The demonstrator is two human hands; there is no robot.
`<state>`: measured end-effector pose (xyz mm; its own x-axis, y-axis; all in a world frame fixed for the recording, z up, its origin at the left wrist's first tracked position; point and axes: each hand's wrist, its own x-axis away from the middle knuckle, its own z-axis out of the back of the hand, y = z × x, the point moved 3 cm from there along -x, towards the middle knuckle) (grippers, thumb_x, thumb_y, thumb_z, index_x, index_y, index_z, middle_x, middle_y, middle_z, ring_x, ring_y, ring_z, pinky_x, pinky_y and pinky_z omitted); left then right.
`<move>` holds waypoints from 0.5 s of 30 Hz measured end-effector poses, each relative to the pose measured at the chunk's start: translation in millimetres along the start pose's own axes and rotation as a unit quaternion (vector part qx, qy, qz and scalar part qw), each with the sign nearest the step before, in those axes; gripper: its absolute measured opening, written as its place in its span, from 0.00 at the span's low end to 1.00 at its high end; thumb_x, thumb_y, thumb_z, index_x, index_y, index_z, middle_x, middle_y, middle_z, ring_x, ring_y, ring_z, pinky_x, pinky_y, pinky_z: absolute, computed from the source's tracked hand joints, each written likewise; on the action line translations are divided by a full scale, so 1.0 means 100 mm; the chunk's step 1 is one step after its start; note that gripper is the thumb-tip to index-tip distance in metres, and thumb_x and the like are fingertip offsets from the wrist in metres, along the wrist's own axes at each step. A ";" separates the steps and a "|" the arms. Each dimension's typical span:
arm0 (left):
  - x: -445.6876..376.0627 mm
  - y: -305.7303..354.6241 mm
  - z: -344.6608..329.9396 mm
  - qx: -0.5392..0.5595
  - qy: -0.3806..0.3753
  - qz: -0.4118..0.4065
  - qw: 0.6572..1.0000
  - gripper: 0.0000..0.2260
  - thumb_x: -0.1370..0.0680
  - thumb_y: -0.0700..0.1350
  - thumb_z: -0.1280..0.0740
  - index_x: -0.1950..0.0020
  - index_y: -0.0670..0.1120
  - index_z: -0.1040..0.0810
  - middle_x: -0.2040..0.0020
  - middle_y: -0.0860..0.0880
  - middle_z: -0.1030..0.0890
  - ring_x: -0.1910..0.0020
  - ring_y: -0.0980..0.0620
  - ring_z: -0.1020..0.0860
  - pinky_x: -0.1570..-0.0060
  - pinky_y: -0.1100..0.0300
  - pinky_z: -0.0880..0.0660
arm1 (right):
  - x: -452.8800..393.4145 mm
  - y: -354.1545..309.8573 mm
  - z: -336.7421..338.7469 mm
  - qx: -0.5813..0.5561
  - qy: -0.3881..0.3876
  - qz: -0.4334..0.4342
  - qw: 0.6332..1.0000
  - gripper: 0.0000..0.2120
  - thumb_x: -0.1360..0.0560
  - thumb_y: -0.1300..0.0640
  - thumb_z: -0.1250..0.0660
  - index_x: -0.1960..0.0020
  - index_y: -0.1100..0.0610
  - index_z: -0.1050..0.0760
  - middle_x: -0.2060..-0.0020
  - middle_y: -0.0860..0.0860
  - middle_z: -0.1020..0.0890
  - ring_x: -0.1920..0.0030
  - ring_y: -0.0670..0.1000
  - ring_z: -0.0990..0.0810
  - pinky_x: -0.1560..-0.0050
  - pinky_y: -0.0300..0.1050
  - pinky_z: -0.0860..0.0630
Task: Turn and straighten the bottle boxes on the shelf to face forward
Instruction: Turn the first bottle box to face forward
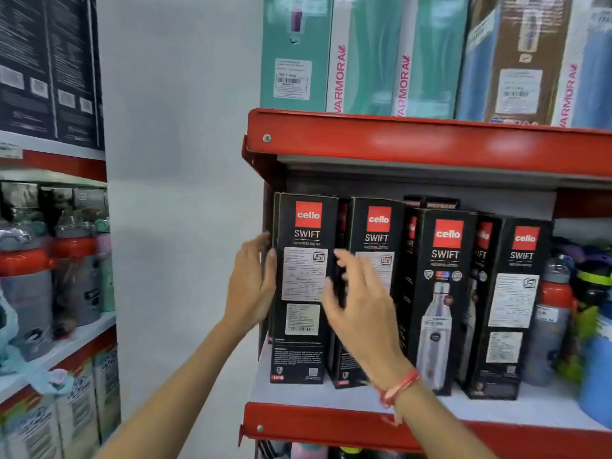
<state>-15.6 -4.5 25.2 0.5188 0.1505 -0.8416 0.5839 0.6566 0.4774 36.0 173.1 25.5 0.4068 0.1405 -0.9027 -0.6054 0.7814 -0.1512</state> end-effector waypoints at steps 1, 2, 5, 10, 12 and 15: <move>0.01 -0.05 -0.03 0.024 -0.018 0.034 0.999 0.20 0.20 0.57 0.49 0.33 0.49 0.33 0.37 0.49 0.25 0.37 0.51 0.28 0.41 0.53 0.29 | 0.06 -0.03 -0.12 0.008 -0.039 -0.039 0.998 0.24 0.22 0.50 0.39 0.29 0.55 0.36 0.41 0.51 0.26 0.47 0.49 0.22 0.52 0.42 0.20; 0.02 -0.08 -0.06 0.041 -0.051 0.069 0.995 0.22 0.20 0.60 0.51 0.35 0.50 0.31 0.39 0.50 0.24 0.38 0.51 0.27 0.42 0.55 0.29 | 0.10 -0.08 -0.23 0.023 -0.072 -0.074 0.994 0.28 0.22 0.48 0.39 0.26 0.55 0.41 0.38 0.51 0.29 0.47 0.50 0.22 0.52 0.42 0.21; 0.08 -0.29 -0.24 0.151 -0.149 0.179 0.961 0.26 0.23 0.67 0.55 0.37 0.54 0.30 0.39 0.53 0.25 0.40 0.54 0.26 0.42 0.57 0.32 | 0.31 -0.21 -0.51 0.059 -0.143 -0.136 0.979 0.38 0.24 0.43 0.39 0.22 0.56 0.52 0.31 0.54 0.38 0.45 0.53 0.22 0.53 0.43 0.21; 0.15 -0.48 -0.36 0.245 -0.272 0.240 0.899 0.29 0.28 0.74 0.55 0.32 0.68 0.34 0.31 0.58 0.27 0.33 0.56 0.29 0.30 0.49 0.34 | 0.40 -0.27 -0.78 0.051 -0.159 -0.212 0.963 0.51 0.25 0.38 0.38 0.25 0.56 0.73 0.24 0.60 0.53 0.36 0.57 0.28 0.41 0.48 0.22; 0.15 -0.44 -0.33 0.260 -0.281 0.235 0.894 0.28 0.27 0.73 0.53 0.32 0.66 0.33 0.33 0.59 0.25 0.34 0.58 0.27 0.33 0.53 0.32 | 0.38 -0.30 -0.82 0.049 -0.154 -0.224 0.961 0.54 0.27 0.36 0.37 0.26 0.57 0.76 0.25 0.61 0.51 0.34 0.60 0.29 0.39 0.49 0.24; 0.16 -0.40 -0.23 0.264 -0.254 0.240 0.899 0.30 0.27 0.71 0.47 0.30 0.56 0.32 0.35 0.55 0.24 0.37 0.57 0.25 0.35 0.52 0.29 | 0.33 -0.32 -0.73 0.042 -0.152 -0.224 0.962 0.57 0.29 0.33 0.37 0.26 0.57 0.75 0.26 0.61 0.49 0.35 0.59 0.29 0.39 0.46 0.25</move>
<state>-45.2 -11.7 -13.3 0.9300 -0.1214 -0.3470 0.3624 0.1443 0.9208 18.6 107.9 -28.6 0.8028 -0.0602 -0.5932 -0.2712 0.8491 -0.4532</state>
